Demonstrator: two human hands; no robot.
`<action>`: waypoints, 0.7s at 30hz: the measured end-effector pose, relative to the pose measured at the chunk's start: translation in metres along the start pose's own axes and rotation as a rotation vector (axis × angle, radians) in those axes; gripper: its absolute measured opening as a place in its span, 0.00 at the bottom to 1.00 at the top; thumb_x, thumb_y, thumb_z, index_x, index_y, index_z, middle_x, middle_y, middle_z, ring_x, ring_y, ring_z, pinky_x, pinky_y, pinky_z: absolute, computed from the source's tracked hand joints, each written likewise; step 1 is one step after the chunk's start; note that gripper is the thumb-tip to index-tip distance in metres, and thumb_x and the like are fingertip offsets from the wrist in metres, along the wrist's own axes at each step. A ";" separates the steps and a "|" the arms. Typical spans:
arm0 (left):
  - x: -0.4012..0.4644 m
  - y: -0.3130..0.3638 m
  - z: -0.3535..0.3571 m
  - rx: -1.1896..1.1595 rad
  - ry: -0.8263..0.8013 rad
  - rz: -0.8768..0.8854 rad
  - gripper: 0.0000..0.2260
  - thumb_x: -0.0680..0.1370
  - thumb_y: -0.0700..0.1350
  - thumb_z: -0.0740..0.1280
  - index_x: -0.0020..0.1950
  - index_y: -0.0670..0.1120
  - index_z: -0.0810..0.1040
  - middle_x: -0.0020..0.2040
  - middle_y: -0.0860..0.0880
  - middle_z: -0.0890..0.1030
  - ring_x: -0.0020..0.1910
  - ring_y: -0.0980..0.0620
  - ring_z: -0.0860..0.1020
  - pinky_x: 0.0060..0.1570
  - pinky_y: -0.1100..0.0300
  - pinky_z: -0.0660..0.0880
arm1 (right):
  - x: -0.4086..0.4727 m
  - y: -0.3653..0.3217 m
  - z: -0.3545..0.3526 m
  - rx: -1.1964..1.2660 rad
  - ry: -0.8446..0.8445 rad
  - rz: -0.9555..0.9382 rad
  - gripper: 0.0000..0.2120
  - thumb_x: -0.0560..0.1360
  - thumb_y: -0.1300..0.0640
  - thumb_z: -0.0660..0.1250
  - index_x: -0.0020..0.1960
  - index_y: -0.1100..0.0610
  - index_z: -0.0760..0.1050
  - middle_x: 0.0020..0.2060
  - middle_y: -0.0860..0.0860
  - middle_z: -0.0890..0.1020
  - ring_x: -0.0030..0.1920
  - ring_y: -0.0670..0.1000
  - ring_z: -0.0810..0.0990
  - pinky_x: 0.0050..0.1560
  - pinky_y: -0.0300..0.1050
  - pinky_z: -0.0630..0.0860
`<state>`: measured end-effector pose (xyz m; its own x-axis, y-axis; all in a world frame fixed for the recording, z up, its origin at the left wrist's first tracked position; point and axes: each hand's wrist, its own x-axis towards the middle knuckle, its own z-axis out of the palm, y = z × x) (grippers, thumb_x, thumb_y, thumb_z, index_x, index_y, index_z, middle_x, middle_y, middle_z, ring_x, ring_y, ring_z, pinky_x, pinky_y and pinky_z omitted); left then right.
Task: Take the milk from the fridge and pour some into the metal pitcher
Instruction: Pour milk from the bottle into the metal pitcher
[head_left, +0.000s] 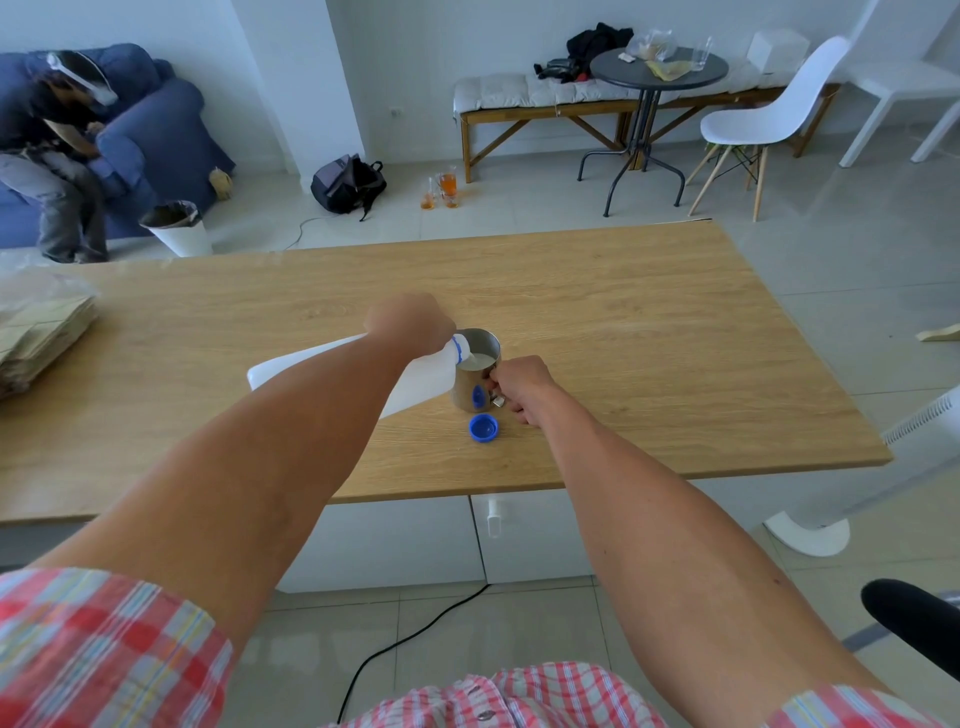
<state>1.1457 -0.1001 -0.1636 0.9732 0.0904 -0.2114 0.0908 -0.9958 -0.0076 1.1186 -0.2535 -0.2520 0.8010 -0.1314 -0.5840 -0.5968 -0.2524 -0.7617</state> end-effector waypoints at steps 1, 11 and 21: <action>0.000 0.000 0.000 0.002 0.001 0.000 0.11 0.82 0.52 0.60 0.52 0.46 0.76 0.43 0.47 0.75 0.47 0.43 0.78 0.46 0.51 0.72 | 0.000 0.000 0.000 0.000 0.002 0.001 0.11 0.79 0.61 0.63 0.42 0.56 0.81 0.30 0.51 0.75 0.24 0.48 0.64 0.18 0.30 0.60; 0.002 0.000 0.001 0.016 0.015 0.016 0.11 0.82 0.52 0.59 0.51 0.46 0.76 0.42 0.47 0.75 0.46 0.43 0.77 0.45 0.52 0.71 | 0.003 0.001 0.000 -0.012 0.005 0.002 0.09 0.78 0.62 0.62 0.46 0.57 0.81 0.30 0.51 0.74 0.24 0.48 0.64 0.17 0.29 0.60; 0.003 -0.001 0.001 0.022 0.015 0.013 0.12 0.82 0.53 0.59 0.51 0.46 0.76 0.41 0.47 0.75 0.46 0.43 0.77 0.45 0.51 0.71 | 0.006 0.001 0.002 -0.011 0.003 0.009 0.11 0.78 0.62 0.62 0.52 0.59 0.84 0.31 0.51 0.75 0.23 0.48 0.64 0.17 0.30 0.60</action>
<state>1.1484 -0.0993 -0.1654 0.9773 0.0772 -0.1974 0.0734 -0.9970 -0.0264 1.1229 -0.2530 -0.2570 0.7955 -0.1369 -0.5902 -0.6037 -0.2616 -0.7531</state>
